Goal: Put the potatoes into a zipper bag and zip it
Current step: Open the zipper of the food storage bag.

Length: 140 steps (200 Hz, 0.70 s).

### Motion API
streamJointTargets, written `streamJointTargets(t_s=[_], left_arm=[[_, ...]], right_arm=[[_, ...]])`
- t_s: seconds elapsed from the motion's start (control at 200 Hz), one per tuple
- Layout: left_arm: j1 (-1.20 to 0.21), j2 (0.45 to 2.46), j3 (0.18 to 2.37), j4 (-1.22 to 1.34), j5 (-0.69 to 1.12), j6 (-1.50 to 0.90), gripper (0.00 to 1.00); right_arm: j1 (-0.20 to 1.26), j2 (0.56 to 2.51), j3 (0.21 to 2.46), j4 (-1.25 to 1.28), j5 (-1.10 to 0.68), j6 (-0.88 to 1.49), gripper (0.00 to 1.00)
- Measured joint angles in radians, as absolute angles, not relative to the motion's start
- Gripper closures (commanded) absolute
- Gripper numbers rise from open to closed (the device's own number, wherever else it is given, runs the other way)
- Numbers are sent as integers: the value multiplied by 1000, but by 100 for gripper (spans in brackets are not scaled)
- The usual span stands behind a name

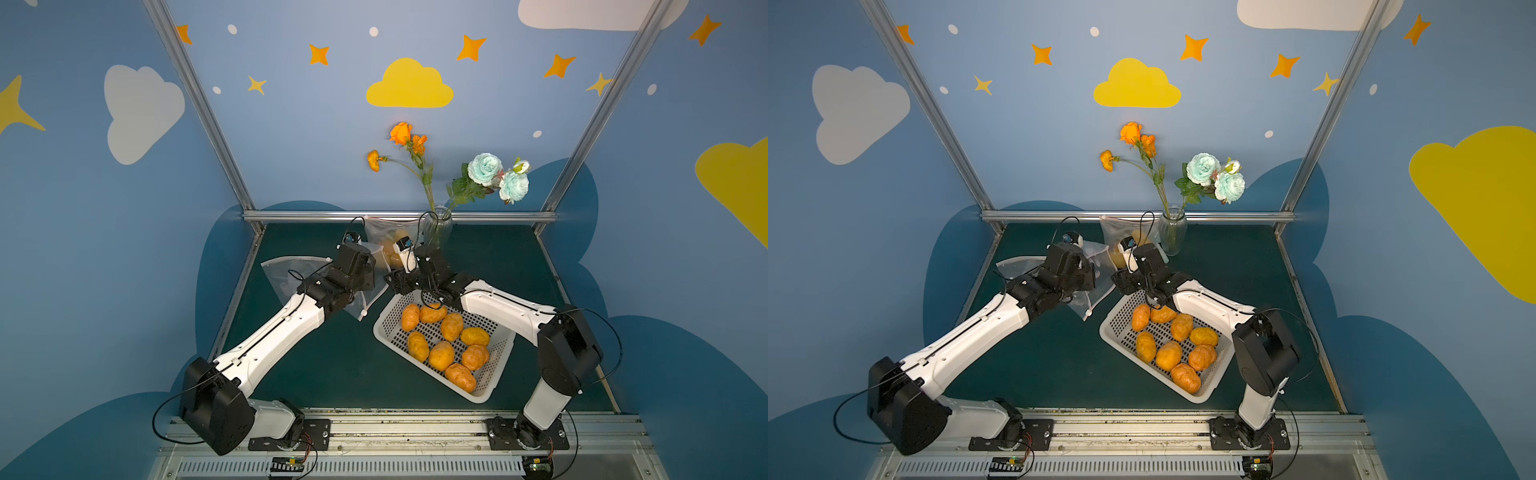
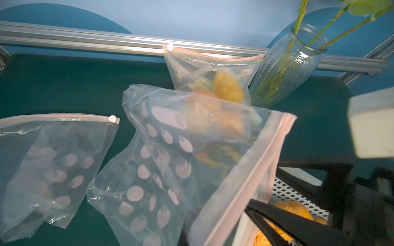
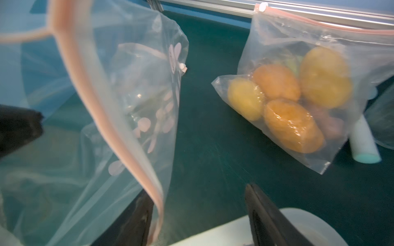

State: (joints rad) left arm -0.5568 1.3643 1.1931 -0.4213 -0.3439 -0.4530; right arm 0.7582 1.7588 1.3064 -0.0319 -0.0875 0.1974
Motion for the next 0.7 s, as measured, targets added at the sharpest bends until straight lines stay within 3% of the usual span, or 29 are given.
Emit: streamJointTargets(t_s=[0.12,0.25,0.345,0.476,0.701], left_arm=[[-556,1347,1173,-394,-332,-459,97],[-556,1334,1163,-387,-337,-460,97],[-554,1333,1163,-395,-370,-460,97],[-528,1340,1183,-451,-429,-461,97],[-495,1354,1201,-508,-437,-456,97]], right_arm=[[759,1804,1344,-33,-130,214,29],[760,1841,1367,-46,-155,226,68],[761,1846,1369,-60,-142,215,82],[761,1846,1369,-76,-72,165,93],[782,1863,1404,-118,90,118,97]])
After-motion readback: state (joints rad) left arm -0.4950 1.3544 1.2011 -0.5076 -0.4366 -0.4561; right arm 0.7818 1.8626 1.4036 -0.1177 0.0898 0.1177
